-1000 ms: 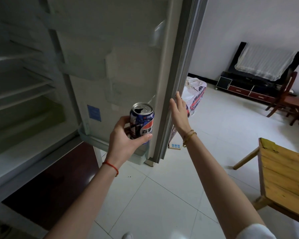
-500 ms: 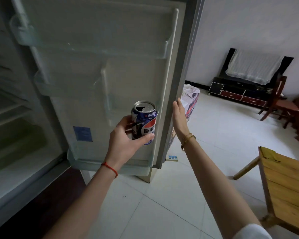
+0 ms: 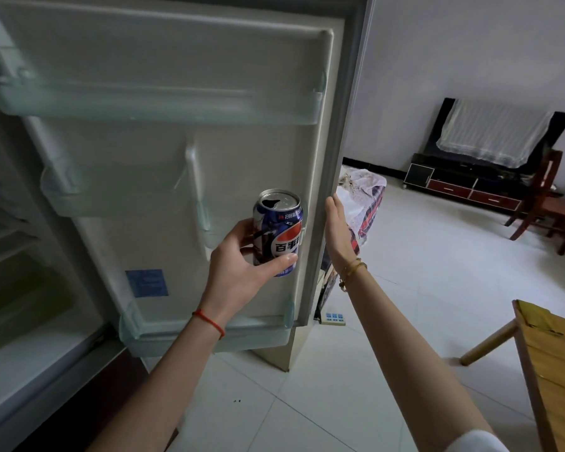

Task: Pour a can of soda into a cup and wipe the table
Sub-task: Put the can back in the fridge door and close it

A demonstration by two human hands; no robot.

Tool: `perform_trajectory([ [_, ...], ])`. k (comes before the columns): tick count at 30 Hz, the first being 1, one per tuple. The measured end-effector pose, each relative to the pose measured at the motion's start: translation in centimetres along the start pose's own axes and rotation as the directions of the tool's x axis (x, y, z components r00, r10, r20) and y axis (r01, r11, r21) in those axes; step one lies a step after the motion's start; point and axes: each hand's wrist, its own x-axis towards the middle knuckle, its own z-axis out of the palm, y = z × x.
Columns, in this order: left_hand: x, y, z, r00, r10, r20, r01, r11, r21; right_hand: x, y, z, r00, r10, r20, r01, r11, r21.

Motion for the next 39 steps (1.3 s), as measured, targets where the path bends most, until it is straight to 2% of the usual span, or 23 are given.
perform_trajectory([
  [7, 3.2, 0.4, 2.0, 0.991, 0.004, -0.136, -0.011, 0.998, -0.054, 4.1, 1.3, -0.3, 0.998, -0.030, 0.056, 0.027, 0.998, 0.050],
  [13, 6.8, 1.0, 2.6, 0.966, 0.027, -0.256, -0.038, 0.999, -0.035, 6.4, 2.1, -0.2, 0.991, -0.043, 0.123, 0.031, 0.995, 0.091],
  [19, 9.6, 0.6, 3.1, 0.943, -0.021, -0.332, 0.033, 0.999, 0.029, 8.6, 2.9, -0.7, 0.977, -0.063, 0.204, 0.040, 0.992, 0.116],
  [27, 12.2, -0.3, 3.0, 0.942, -0.092, -0.324, 0.148, 0.977, 0.153, 9.5, 3.6, -1.7, 0.964, -0.106, 0.243, 0.074, 0.988, 0.136],
  [35, 14.1, -1.4, 2.0, 0.966, -0.174, -0.193, 0.230, 0.916, 0.328, 10.0, 4.0, -1.6, 0.973, -0.105, 0.205, 0.073, 0.985, 0.158],
  [39, 14.7, -2.2, 1.6, 0.965, -0.219, -0.141, 0.255, 0.903, 0.347, 10.2, 4.2, -1.4, 0.975, -0.101, 0.200, 0.069, 0.985, 0.158],
])
